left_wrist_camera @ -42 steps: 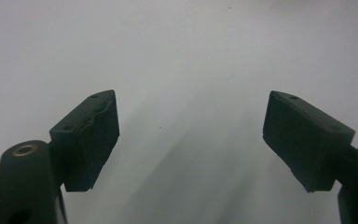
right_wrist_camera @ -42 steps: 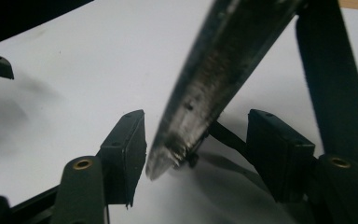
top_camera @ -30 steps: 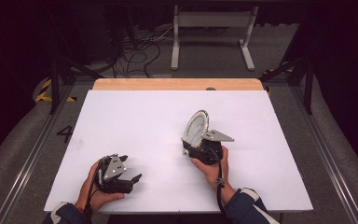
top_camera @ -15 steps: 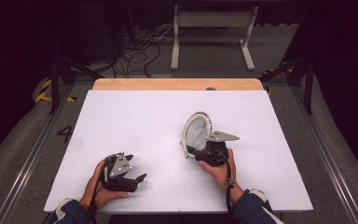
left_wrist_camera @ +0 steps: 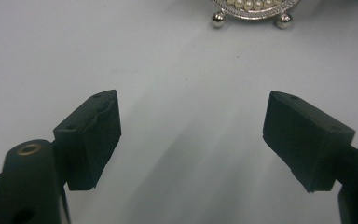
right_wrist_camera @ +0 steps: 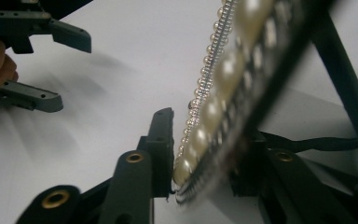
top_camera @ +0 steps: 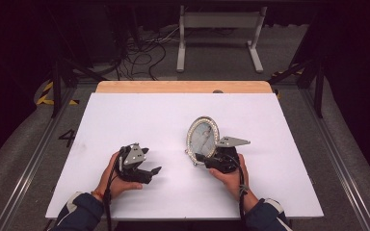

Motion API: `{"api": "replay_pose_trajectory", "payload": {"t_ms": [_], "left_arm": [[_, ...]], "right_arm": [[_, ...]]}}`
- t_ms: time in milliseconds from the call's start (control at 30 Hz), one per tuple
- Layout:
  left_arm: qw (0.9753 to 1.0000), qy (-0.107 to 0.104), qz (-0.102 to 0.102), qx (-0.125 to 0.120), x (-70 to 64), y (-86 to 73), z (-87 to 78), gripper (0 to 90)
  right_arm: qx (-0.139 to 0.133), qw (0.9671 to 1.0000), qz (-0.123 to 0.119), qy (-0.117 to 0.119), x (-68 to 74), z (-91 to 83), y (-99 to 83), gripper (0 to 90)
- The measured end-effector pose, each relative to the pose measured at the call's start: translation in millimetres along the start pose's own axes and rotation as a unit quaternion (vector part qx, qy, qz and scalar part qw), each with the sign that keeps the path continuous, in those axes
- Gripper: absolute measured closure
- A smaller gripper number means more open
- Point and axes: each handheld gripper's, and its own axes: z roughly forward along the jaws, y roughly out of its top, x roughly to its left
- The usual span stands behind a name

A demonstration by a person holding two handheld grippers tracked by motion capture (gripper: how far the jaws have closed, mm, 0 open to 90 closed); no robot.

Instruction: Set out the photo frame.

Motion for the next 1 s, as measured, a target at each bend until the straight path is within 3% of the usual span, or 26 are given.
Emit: {"api": "replay_pose_trajectory", "payload": {"t_ms": [100,333,400,500,700,900,1000], "left_arm": [[1.0,-0.001,0.007,-0.002,2.1,6.7,6.9,19.5],[0.9999,-0.008,0.015,0.002,0.5,13.8,16.7,19.1],[0.9998,-0.011,0.015,0.001,0.4,14.7,17.3,19.2],[0.9998,-0.014,0.013,-0.002,0.2,14.8,16.2,20.3],[0.9994,-0.031,0.009,-0.009,0.4,19.5,15.9,20.6],[0.9988,-0.046,0.015,-0.004,0.1,31.2,26.4,20.3],[0.9984,-0.055,0.009,-0.01,3.2,38.6,33.6,19.9]], "right_arm": [[-0.006,0.9998,0.013,-0.014,-1.4,2.6,-2.9,56.7],[-0.025,0.9991,0.028,-0.019,-0.2,7.6,-4.7,62.2],[-0.021,0.9994,0.022,-0.017,3.1,8.5,-3.5,70.7],[-0.012,0.9997,0.009,-0.021,6.7,8.3,-1.7,73.2],[0.007,0.9999,0.004,0.015,-2.0,3.0,-0.7,78.6],[0.021,0.9994,-0.001,0.028,-5.0,0.0,0.8,78.6],[0.019,0.9998,-0.007,0.007,-1.3,0.8,0.6,69.4]]}}
